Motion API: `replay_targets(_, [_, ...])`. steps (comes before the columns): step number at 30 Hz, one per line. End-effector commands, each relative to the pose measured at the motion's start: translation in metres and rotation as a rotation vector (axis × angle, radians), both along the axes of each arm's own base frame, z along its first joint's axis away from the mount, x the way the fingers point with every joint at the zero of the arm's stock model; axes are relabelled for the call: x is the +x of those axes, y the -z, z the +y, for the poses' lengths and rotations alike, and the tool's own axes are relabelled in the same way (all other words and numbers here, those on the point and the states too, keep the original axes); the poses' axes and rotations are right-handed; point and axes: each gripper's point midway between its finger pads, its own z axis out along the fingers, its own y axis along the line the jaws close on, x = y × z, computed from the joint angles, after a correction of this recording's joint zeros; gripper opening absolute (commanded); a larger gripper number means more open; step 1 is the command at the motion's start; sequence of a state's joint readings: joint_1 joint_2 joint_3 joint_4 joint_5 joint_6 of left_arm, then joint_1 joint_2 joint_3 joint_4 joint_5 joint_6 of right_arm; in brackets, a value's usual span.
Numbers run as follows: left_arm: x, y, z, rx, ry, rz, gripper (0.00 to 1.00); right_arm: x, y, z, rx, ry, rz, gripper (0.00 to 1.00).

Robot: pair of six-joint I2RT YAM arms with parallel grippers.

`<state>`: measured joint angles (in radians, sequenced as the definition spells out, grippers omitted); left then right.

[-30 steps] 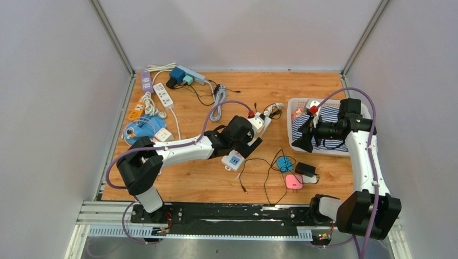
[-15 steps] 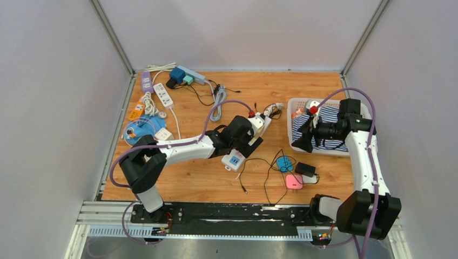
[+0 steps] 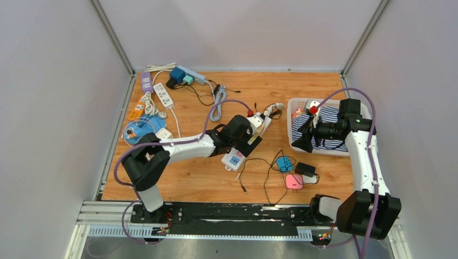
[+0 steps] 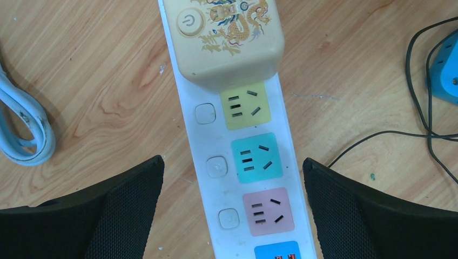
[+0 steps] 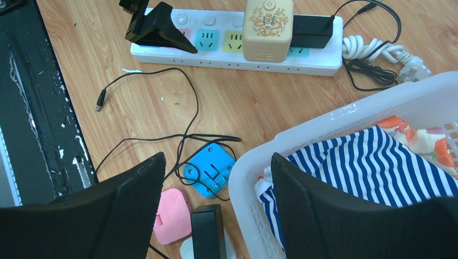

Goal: Pull the plug off the socket
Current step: Move the socket to the center of the board.

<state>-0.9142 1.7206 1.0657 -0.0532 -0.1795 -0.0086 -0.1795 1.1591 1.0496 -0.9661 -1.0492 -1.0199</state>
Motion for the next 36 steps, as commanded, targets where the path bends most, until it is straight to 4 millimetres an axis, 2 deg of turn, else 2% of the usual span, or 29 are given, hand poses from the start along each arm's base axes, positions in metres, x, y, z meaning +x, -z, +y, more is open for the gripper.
replay_targets(1, [0.006,0.016,-0.001,-0.013,-0.004,0.030,1.00,-0.006,0.002,0.005,0.032,-0.021,0.014,0.73])
replay_targets(12, [0.013,0.041,-0.004,0.008,-0.011,0.081,1.00,-0.006,0.002,0.005,0.032,-0.022,0.017,0.73])
replay_targets(19, [0.014,0.046,-0.007,0.003,-0.002,0.097,0.99,-0.007,0.003,0.005,0.032,-0.025,0.018,0.73])
replay_targets(24, [0.013,0.056,-0.011,0.004,0.035,0.129,0.86,-0.007,0.003,0.006,0.033,-0.028,0.017,0.73])
replay_targets(27, [0.010,0.059,-0.015,-0.010,0.076,0.153,0.70,-0.007,0.002,0.006,0.033,-0.027,0.015,0.73])
replay_targets(29, [0.008,0.059,-0.017,-0.009,0.111,0.158,0.56,-0.007,0.002,0.006,0.034,-0.027,0.017,0.73])
replay_targets(32, [0.006,0.053,-0.015,0.000,0.147,0.146,0.45,-0.007,0.002,0.006,0.034,-0.029,0.016,0.73])
replay_targets(36, [0.002,0.041,0.002,0.053,0.186,0.087,0.35,-0.008,0.002,0.007,0.036,-0.031,0.015,0.73])
